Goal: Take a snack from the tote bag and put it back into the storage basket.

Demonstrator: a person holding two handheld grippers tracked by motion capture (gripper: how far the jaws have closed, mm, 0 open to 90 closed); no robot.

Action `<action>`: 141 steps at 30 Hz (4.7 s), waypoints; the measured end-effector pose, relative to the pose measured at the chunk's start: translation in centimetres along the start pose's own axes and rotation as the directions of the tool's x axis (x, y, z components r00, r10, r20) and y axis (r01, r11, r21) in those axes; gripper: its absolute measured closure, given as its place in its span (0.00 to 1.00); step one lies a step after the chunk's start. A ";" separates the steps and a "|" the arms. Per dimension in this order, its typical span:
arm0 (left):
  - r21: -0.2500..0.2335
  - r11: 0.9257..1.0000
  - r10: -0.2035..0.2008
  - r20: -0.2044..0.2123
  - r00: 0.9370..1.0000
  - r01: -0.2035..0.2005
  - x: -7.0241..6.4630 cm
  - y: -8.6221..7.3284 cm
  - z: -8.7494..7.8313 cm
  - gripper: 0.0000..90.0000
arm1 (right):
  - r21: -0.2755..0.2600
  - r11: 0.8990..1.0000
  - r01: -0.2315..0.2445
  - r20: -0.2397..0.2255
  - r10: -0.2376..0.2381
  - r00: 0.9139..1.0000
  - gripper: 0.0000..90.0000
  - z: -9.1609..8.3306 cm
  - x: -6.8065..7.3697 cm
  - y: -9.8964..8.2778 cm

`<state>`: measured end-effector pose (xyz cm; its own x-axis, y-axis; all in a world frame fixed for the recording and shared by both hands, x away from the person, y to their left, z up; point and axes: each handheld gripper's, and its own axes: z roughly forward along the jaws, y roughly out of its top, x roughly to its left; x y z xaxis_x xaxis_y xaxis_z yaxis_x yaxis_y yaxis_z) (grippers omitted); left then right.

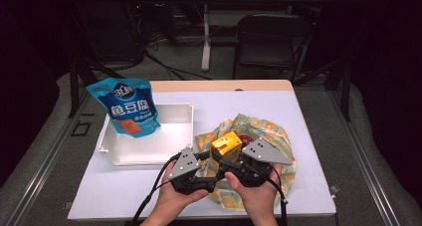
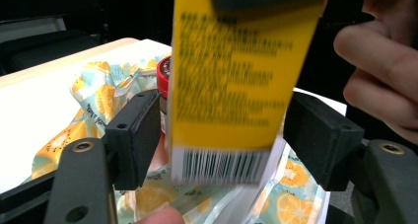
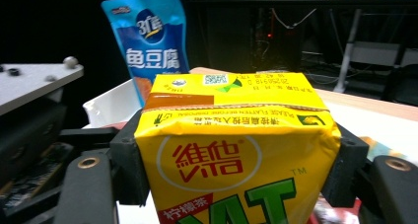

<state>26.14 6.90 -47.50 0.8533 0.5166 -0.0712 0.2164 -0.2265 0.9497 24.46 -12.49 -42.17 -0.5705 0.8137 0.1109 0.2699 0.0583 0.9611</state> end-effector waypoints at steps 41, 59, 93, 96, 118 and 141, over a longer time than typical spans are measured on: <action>-0.021 0.996 -0.090 -0.094 0.992 0.088 2.7 -1.0 -2.8 0.57 | -0.041 0.999 0.013 -0.108 -0.017 0.994 0.16 -0.2 1.3 -0.1; -0.085 0.984 -0.175 -0.227 0.958 0.159 7.9 -2.3 -6.9 0.57 | -0.037 0.999 -0.009 0.002 0.009 1.000 0.17 -2.9 -4.5 -1.2; -0.029 0.958 -0.278 -0.334 0.901 0.285 14.7 -6.2 -4.0 0.57 | 0.028 0.994 -0.109 0.136 0.104 0.985 0.22 -5.5 -11.3 -6.8; -0.024 0.951 -0.297 -0.334 0.895 0.307 14.9 -6.6 -3.6 0.57 | 0.033 0.994 -0.106 0.132 0.101 0.986 0.22 -5.4 -11.3 -6.8; 0.161 0.951 -0.185 -0.388 0.903 0.264 15.3 -8.6 -1.1 0.57 | 0.042 0.991 -0.124 0.171 0.115 0.979 0.24 -5.1 -12.0 -7.7; 0.147 0.943 -0.226 -0.373 0.900 0.298 14.6 -9.1 -2.5 0.34 | 0.067 0.990 -0.125 0.162 0.113 0.980 0.24 -5.9 -12.0 -8.6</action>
<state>35.39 18.57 -56.37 0.5423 0.8239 -0.1649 0.5280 -0.1815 0.8296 24.43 -26.17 -50.32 -0.4031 0.8980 0.1765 0.3904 -0.0057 0.9206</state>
